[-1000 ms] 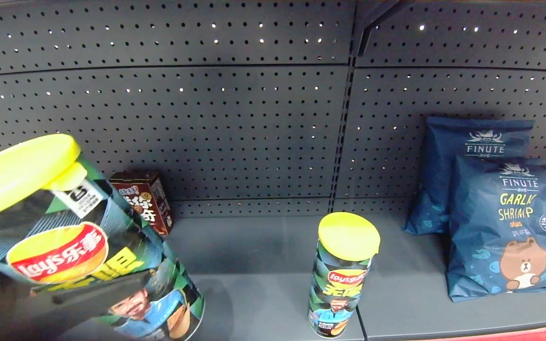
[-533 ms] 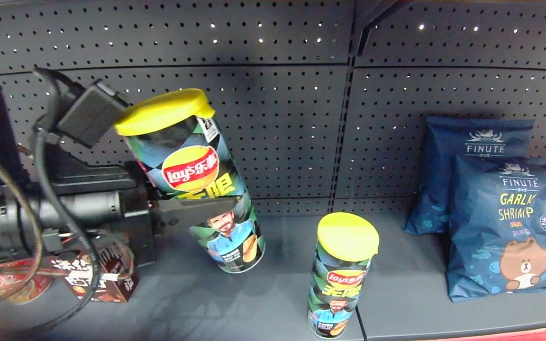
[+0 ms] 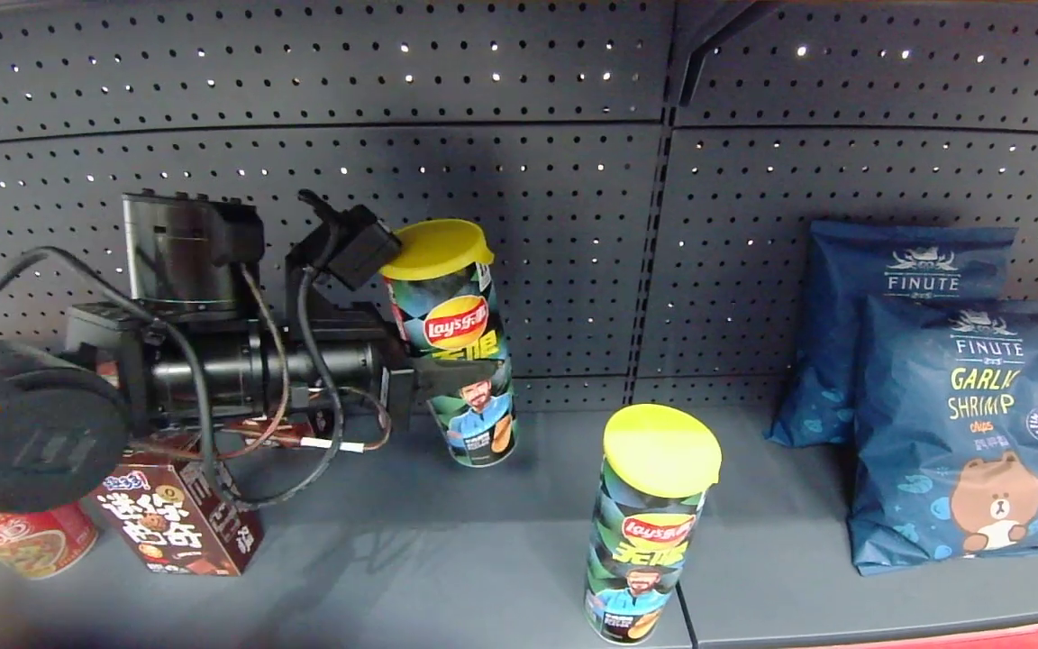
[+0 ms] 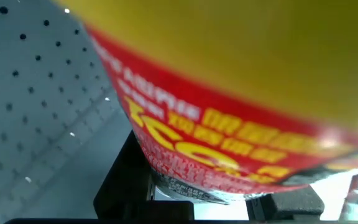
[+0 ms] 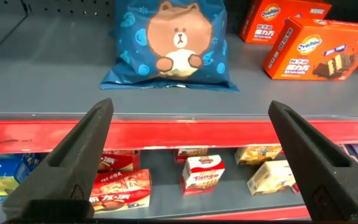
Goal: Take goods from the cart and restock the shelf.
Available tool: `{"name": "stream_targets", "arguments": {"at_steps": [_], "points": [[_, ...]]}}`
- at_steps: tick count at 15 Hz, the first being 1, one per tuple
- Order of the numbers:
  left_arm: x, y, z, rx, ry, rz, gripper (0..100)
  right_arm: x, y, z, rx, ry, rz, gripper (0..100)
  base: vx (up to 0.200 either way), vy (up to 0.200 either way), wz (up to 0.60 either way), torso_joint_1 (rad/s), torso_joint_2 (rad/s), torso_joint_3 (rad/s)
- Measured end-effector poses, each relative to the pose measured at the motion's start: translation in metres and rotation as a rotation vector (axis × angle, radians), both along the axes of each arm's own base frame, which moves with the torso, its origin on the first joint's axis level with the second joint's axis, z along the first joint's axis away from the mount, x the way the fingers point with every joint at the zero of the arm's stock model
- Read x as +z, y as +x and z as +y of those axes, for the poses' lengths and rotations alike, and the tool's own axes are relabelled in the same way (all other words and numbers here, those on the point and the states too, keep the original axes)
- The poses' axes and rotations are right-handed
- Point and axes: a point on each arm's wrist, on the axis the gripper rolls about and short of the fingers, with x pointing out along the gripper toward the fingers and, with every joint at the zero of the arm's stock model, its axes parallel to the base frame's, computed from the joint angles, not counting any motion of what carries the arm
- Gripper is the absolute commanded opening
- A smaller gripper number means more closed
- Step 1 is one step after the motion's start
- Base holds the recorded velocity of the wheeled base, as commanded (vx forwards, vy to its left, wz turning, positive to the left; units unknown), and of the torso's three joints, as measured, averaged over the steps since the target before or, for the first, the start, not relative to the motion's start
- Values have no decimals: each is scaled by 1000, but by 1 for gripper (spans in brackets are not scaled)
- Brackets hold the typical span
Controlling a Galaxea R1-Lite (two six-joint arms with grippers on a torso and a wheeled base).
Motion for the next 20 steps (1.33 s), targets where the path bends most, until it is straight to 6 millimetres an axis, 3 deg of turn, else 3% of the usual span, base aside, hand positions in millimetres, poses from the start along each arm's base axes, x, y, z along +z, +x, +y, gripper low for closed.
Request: {"name": "stream_targets", "arguments": {"at_steps": [4, 7, 15, 20], "points": [[-20, 47, -14, -90, -27, -36, 0, 0, 0, 0, -4, 2, 0, 100, 0, 0, 0, 0, 0, 0], [-35, 68, -29, -111, -24, -26, 0, 0, 0, 0, -3, 1, 0, 100, 0, 0, 0, 0, 0, 0], [-60, 95, -63, -166, -8, 19, 0, 0, 0, 0, -2, -1, 1, 100, 0, 0, 0, 0, 0, 0], [-72, 100, -69, -186, 27, 13, 0, 0, 0, 0, -3, -1, 1, 100, 0, 0, 0, 0, 0, 0]]}}
